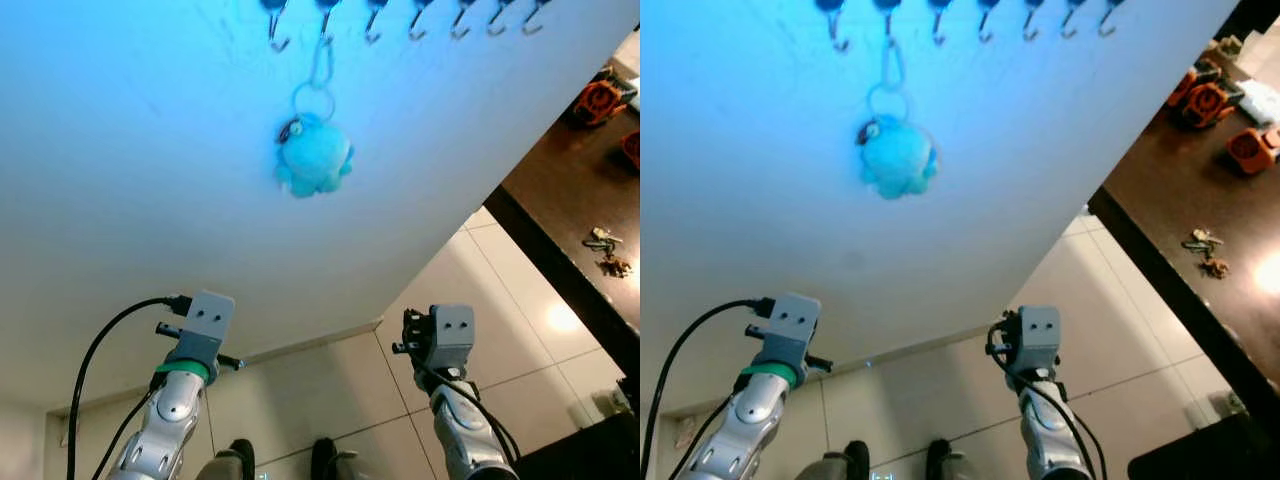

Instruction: Hang keys on a hook

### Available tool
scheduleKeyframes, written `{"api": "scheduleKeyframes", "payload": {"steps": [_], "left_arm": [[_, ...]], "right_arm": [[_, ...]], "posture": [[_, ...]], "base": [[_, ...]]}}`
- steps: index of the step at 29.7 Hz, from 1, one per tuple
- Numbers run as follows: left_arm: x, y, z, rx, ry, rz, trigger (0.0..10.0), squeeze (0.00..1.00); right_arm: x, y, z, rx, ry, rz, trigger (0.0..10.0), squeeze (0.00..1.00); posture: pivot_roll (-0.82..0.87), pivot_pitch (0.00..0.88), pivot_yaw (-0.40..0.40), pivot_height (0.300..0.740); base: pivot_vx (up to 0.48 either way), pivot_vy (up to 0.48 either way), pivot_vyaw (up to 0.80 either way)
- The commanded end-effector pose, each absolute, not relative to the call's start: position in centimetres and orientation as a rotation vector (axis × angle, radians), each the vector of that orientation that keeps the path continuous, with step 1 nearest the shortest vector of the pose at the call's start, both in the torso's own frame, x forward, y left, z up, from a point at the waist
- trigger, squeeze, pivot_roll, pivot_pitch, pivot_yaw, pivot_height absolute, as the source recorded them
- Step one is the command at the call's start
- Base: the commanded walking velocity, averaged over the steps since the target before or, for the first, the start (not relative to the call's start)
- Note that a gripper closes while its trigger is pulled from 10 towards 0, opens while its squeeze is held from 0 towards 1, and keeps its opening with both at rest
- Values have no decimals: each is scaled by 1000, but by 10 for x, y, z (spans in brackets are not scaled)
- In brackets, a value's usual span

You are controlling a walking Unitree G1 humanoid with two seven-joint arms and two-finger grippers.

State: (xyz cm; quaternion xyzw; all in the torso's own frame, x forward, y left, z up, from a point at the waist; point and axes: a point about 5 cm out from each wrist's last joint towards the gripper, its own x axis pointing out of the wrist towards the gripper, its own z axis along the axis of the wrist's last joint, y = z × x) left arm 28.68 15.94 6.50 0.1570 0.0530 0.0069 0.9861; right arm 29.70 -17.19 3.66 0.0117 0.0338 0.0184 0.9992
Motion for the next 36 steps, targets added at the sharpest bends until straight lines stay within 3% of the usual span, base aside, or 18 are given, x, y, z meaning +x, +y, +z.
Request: {"api": "scheduleKeyframes", "payload": {"steps": [1,21,36], "left_arm": [[280,157,55,328,133,0,10000,0],[284,154,58,330,99,-17,10000,0],[289,143,63,259,107,-63,10000,0]], "right_arm": [[291,-177,29,26,95,16,10000,0],[295,-175,33,35,78,20,10000,0],[299,-171,36,60,79,30,10000,0]], "posture": [[27,161,-34,740],[26,163,-28,740],[28,159,-29,740]], "base": [[-390,0,0],[-365,0,0],[0,0,-782]]}}
